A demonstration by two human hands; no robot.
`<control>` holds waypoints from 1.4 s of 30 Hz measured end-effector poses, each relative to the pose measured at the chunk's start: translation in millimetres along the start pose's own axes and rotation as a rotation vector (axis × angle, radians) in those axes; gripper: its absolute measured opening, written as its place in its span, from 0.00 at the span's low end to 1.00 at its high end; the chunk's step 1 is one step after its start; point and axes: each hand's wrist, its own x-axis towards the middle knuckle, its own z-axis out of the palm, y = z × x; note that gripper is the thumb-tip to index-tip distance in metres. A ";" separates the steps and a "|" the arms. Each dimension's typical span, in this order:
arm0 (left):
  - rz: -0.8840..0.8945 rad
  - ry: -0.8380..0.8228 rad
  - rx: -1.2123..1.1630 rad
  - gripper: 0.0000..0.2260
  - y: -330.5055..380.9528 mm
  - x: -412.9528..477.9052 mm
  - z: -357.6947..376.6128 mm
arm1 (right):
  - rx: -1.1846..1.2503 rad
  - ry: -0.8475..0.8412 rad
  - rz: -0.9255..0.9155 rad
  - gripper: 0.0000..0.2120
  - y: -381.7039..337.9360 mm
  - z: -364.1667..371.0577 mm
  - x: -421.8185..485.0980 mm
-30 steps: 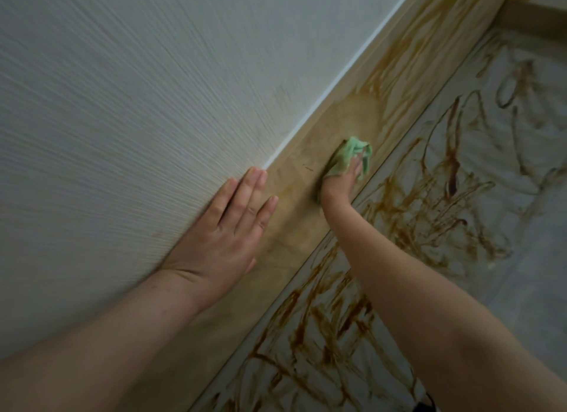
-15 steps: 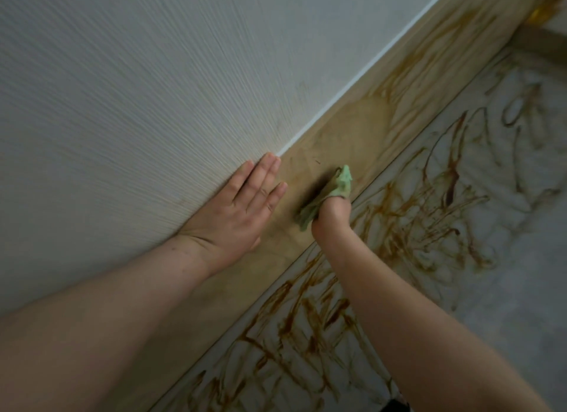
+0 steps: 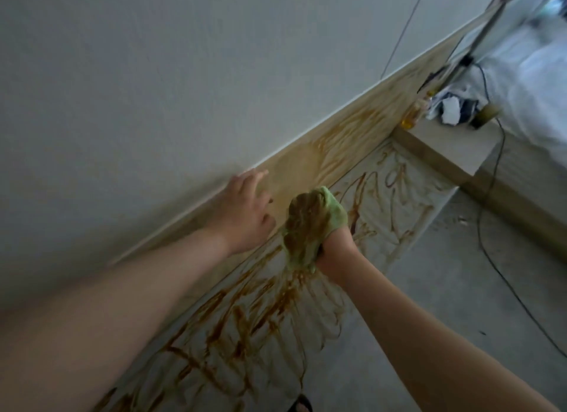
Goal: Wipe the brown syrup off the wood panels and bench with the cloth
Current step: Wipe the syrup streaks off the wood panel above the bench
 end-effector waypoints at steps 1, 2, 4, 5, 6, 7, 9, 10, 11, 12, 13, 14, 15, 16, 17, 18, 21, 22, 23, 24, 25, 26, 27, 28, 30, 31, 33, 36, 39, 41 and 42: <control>-0.139 -0.023 -0.323 0.17 12.9 -1.8 -3.1 | -0.169 0.012 -0.066 0.15 -2.4 2.6 -6.2; -0.288 -0.104 -0.690 0.19 24.4 -4.9 -8.4 | -0.366 0.000 -0.148 0.13 -6.1 9.8 -18.1; -0.443 -0.308 -1.357 0.26 34.3 -11.8 -16.6 | -0.656 -0.078 -0.328 0.19 -7.1 26.0 -34.3; -0.440 -0.347 -1.500 0.29 33.2 -18.7 -21.9 | -0.739 -0.106 -0.379 0.25 -6.4 33.4 -41.7; -0.402 -0.349 -1.541 0.29 30.8 -23.2 -26.0 | -0.784 -0.123 -0.410 0.27 -9.1 38.6 -48.6; -0.378 -0.321 -1.529 0.27 28.4 -31.1 -35.3 | -0.791 -0.147 -0.449 0.26 -14.9 43.6 -58.4; -0.321 -0.289 -1.483 0.20 22.9 -41.4 -49.6 | -0.713 -0.184 -0.467 0.24 -26.0 43.1 -65.5; -0.310 -0.280 -1.480 0.18 20.4 -46.0 -57.3 | -0.680 -0.177 -0.472 0.23 -32.8 40.8 -66.1; -0.308 -0.261 -1.466 0.19 18.8 -51.8 -66.4 | -0.644 -0.160 -0.480 0.21 -40.3 38.6 -66.8; -0.304 -0.243 -1.448 0.22 17.7 -56.7 -76.0 | -0.622 -0.140 -0.493 0.18 -49.5 35.4 -67.1; -0.300 -0.230 -1.429 0.25 17.4 -60.5 -85.3 | -0.603 -0.115 -0.500 0.15 -55.2 31.5 -61.5; -0.308 -0.228 -1.424 0.28 20.3 -64.5 -95.1 | -0.588 -0.115 -0.502 0.14 -61.5 27.8 -56.8; -0.330 -0.224 -1.428 0.30 23.0 -67.1 -102.0 | -0.564 -0.149 -0.493 0.13 -66.6 24.8 -51.9; -0.354 -0.220 -1.445 0.30 29.6 -69.8 -109.3 | -0.521 -0.206 -0.464 0.13 -69.5 23.4 -46.8; -0.373 -0.211 -1.471 0.29 35.9 -71.4 -114.2 | -0.473 -0.279 -0.425 0.15 -69.6 23.8 -42.9; -0.385 -0.202 -1.499 0.28 43.6 -73.0 -119.5 | -0.418 -0.350 -0.354 0.17 -69.7 24.8 -40.2; -0.405 -0.202 -1.553 0.23 76.3 -70.5 -132.5 | -0.202 -0.515 -0.131 0.22 -82.3 14.9 -43.1; -0.396 -0.201 -1.568 0.23 85.0 -69.0 -136.1 | -0.140 -0.580 -0.051 0.24 -86.7 9.3 -44.9; -0.374 -0.213 -1.590 0.24 91.4 -67.7 -140.3 | -0.078 -0.636 0.008 0.25 -89.8 4.6 -48.3; -0.364 -0.216 -1.600 0.24 104.1 -62.6 -141.8 | -0.017 -0.692 0.071 0.27 -95.6 -7.7 -50.6; -0.362 -0.208 -1.599 0.24 112.2 -57.5 -142.9 | 0.041 -0.741 0.128 0.28 -99.7 -15.8 -53.9; -0.376 -0.212 -1.568 0.23 119.1 -51.6 -142.0 | 0.095 -0.777 0.178 0.28 -102.5 -22.5 -56.3; -0.425 -0.210 -1.492 0.22 125.3 -46.1 -139.1 | 0.126 -0.789 0.208 0.28 -104.1 -27.4 -58.7; -0.491 -0.186 -1.373 0.20 134.2 -36.6 -133.0 | 0.147 -0.798 0.225 0.28 -109.8 -36.0 -59.2; -0.568 -0.069 -1.037 0.14 147.8 -20.5 -119.6 | 0.174 -0.838 0.251 0.30 -115.5 -47.7 -58.6; -0.581 0.003 -0.811 0.11 152.2 -13.0 -113.9 | 0.176 -0.866 0.258 0.31 -118.2 -52.1 -57.5; -0.595 0.084 -0.366 0.12 163.1 0.8 -107.9 | 0.173 -0.846 0.298 0.32 -121.3 -61.3 -48.5; -0.584 0.156 -0.056 0.19 176.8 13.0 -110.0 | 0.235 -0.734 0.338 0.30 -124.8 -69.2 -30.8; -0.457 0.195 -0.076 0.08 192.9 25.2 -105.2 | 0.311 -0.627 0.321 0.28 -132.3 -76.3 -15.3; -0.393 0.084 -0.225 0.12 211.0 36.2 -96.2 | 0.371 -0.599 0.306 0.28 -139.6 -79.0 -7.4; -0.372 0.015 -0.254 0.16 223.5 44.9 -91.9 | 0.379 -0.583 0.299 0.28 -145.3 -80.0 -2.6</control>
